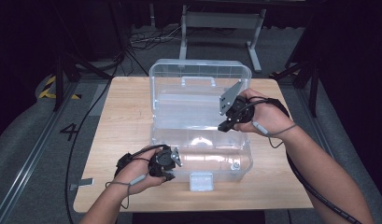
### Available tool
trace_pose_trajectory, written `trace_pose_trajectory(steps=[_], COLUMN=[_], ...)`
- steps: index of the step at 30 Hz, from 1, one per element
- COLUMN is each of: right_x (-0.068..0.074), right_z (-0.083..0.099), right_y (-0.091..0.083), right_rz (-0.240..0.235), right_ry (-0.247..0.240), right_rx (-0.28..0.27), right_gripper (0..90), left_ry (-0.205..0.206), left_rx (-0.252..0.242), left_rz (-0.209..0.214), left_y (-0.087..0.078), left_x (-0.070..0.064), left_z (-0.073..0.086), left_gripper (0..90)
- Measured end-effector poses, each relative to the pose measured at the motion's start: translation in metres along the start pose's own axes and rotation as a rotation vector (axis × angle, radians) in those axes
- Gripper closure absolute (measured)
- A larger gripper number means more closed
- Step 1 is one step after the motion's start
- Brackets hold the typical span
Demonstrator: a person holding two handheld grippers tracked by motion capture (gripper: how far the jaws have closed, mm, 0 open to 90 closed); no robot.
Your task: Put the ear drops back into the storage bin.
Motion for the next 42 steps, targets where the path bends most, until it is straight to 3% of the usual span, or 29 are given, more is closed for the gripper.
trace_pose_trajectory(steps=[23, 42], right_x=[0.025, 0.034], right_z=[0.005, 0.007], right_y=[0.014, 0.022], right_rz=[0.0, -0.005], right_ry=[-0.02, -0.011], right_rx=[0.006, 0.005], right_gripper=[90.0, 90.0], left_ry=[0.021, 0.042], left_rx=[0.025, 0.034], left_rz=[-0.027, -0.06], left_y=[0.0, 0.001], left_x=[-0.003, -0.005], left_z=[-0.001, -0.002], left_gripper=[79.4, 78.8])
Point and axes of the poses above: each handheld gripper's, and its own axes: y roughly forward along the jaws, z roughly out of its underside, x roughly to its left, the point moved 1 cm from there along y, roughly forward along the jaws, and after that the axes turned 13 degrees about -z, right-handed, at the moved point
